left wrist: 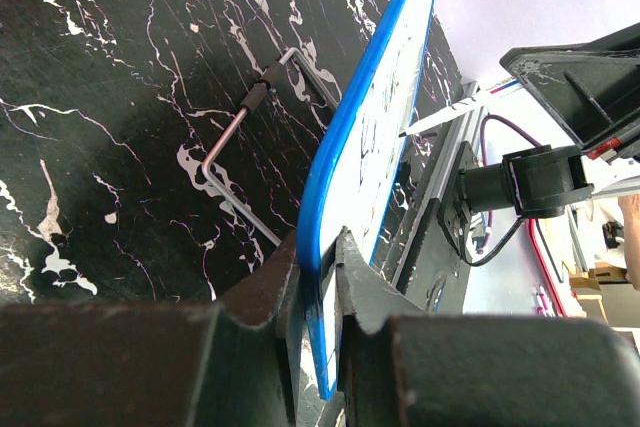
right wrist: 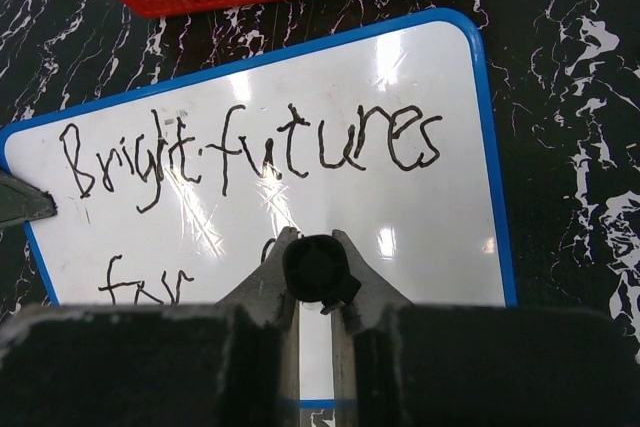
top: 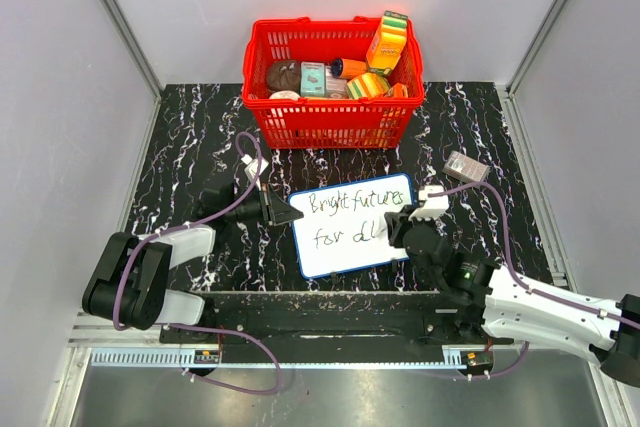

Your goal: Write a sentence on the whiteboard

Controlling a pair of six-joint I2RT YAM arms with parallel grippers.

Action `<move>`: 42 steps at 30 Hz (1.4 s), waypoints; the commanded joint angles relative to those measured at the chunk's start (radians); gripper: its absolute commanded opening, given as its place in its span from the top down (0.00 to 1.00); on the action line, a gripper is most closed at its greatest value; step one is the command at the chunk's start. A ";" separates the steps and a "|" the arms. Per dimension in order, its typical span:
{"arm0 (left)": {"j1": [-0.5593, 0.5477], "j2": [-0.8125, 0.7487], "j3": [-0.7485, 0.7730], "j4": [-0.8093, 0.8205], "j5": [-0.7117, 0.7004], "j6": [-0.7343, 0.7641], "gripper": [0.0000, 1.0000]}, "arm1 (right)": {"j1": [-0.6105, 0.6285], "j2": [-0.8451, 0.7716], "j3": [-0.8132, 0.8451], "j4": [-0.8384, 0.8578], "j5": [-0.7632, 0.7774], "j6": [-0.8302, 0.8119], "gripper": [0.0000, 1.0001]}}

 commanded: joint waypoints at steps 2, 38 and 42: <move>0.003 0.032 0.005 -0.034 -0.116 0.111 1.00 | -0.006 -0.010 -0.014 -0.070 0.026 -0.003 1.00; 0.001 -0.094 -0.042 -0.040 -0.162 0.145 0.20 | -0.007 -0.355 0.079 -0.205 -0.113 0.129 1.00; 0.001 -0.204 -0.076 -0.025 -0.182 0.142 0.07 | -0.007 -0.386 0.072 -0.242 -0.138 0.183 1.00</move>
